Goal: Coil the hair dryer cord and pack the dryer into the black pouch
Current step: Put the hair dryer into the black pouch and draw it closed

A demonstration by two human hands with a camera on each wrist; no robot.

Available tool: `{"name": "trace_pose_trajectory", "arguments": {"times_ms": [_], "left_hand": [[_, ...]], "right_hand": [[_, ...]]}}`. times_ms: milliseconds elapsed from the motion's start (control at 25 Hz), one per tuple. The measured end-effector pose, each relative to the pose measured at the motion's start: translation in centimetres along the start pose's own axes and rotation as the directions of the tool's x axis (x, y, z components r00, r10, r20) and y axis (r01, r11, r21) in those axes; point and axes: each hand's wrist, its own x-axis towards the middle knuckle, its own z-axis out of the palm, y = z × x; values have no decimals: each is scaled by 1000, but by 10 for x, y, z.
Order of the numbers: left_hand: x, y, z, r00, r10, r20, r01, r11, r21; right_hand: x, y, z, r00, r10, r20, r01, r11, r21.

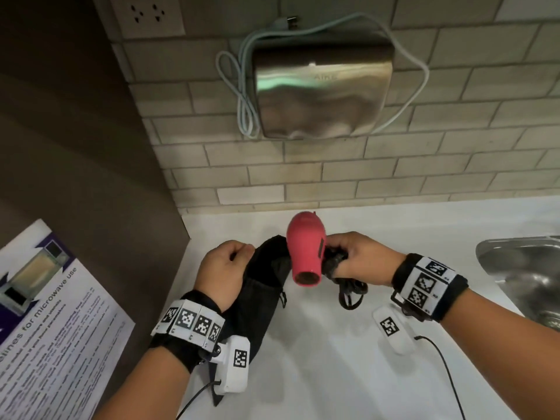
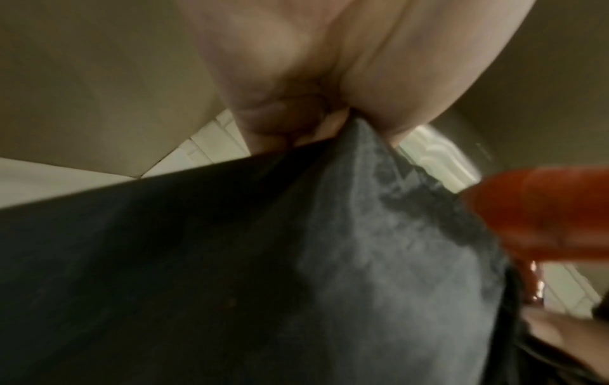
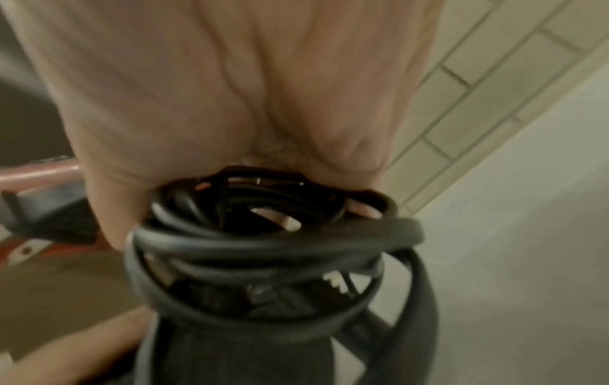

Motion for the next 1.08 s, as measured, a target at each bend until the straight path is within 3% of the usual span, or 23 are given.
{"name": "trace_pose_trajectory", "arguments": {"times_ms": [120,200,320,400,440,520,600,720,800,880,1000,1080], "left_hand": [[1,4,13,999,19,43,-16,998,-61],[2,6,19,998,-43,35,48,985,-169],[5,9,19,969,-241,51,236,845,-479],[3,16,17,963,-263,57,243,756,-608],[1,21,18,975,-219,47,202,767,-609],[-8,30,21,998,-15,62,43,879,-475],[-22,36,25,958,216,187,-168,955,-243],[-33,36,25,880,353,318,-358,933,-45],[-36,29,21,880,375,293,-383,923,-32],[-34,14,19,908,331,258,-343,939,1],[-34,-4,27,927,224,301,-251,967,54],[-39,-6,44,929,242,279,-255,967,9]], "right_hand": [[10,-11,15,997,-42,63,32,986,161],[17,-7,26,994,-30,108,11,985,172],[18,5,36,980,18,197,-23,999,24],[15,15,41,969,75,237,-62,996,-62],[14,18,43,962,101,252,-83,993,-79],[13,22,49,954,167,250,-152,985,-78],[14,22,54,940,261,218,-264,964,-17],[13,28,58,895,370,248,-408,905,120],[8,33,58,862,419,286,-490,833,255],[6,39,54,841,443,312,-541,705,459],[4,34,50,849,400,345,-517,494,699],[4,27,55,864,354,357,-477,355,804]]}}
